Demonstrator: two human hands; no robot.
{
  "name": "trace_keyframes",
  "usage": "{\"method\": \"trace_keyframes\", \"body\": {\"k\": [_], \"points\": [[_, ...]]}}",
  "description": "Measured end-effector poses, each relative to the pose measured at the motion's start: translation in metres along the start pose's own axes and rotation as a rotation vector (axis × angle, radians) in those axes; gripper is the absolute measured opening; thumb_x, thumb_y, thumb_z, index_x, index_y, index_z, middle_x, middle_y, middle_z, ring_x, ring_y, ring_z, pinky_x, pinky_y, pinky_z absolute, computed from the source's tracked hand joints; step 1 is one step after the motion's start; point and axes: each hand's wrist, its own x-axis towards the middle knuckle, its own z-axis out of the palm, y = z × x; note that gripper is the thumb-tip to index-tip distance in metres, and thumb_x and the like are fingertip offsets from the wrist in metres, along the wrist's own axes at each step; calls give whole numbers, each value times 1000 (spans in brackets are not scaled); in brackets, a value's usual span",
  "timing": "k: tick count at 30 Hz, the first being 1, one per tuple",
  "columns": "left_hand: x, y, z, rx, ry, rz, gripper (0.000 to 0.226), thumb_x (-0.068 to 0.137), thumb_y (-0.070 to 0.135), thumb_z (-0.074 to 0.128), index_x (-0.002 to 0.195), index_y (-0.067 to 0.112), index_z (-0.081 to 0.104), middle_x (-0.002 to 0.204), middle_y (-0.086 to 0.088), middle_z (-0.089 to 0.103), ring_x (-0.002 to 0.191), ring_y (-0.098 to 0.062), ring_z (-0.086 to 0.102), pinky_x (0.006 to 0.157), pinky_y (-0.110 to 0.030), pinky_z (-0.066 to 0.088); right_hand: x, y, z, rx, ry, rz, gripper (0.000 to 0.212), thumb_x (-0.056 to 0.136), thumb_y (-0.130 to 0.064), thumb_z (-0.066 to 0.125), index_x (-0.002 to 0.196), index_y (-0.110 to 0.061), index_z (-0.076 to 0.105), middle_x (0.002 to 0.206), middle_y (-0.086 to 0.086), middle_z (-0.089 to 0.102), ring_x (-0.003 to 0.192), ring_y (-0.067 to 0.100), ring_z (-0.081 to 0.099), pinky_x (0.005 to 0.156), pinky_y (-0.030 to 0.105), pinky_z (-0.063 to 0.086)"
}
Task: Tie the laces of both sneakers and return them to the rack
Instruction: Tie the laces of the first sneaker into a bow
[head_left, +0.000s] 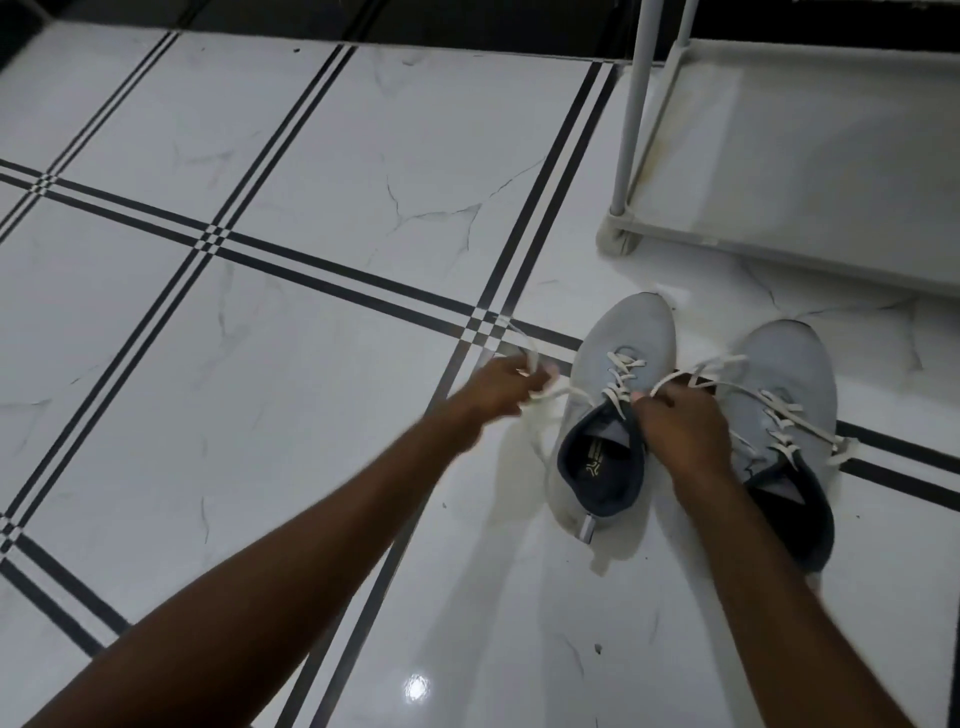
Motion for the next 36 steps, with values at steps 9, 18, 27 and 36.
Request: {"method": "trace_keyframes", "body": {"k": [9,18,27,36], "points": [[-1,-24,15,18,223,127,19,84,22,78,79,5,73,70,-5,69,67,-15,63,73,-39,60,5,-5,32,19,61,-226,26,85,-33,65,73,-10,67,72,8,68,71,32,63,66,35,50],[-3,-38,-26,-314,129,56,21,102,22,54,96,12,71,89,-1,77,93,-15,71,87,-31,53,9,-7,32,696,-198,116,28,99,-9,48,76,-13,62,91,13,71,70,21,62,68,25,56],[-10,-63,-35,-121,158,-72,35,101,8,50,69,12,64,51,2,60,62,-17,66,65,-23,56,37,-4,31,745,-83,405,35,98,-6,43,64,-7,51,72,10,60,56,16,52,62,30,55],[-7,-60,-49,21,235,28,24,96,24,64,81,11,77,68,1,76,72,-14,73,71,-28,59,40,-1,33,648,-29,258,32,95,-10,52,66,-12,63,73,14,68,49,17,63,50,27,56]]}}
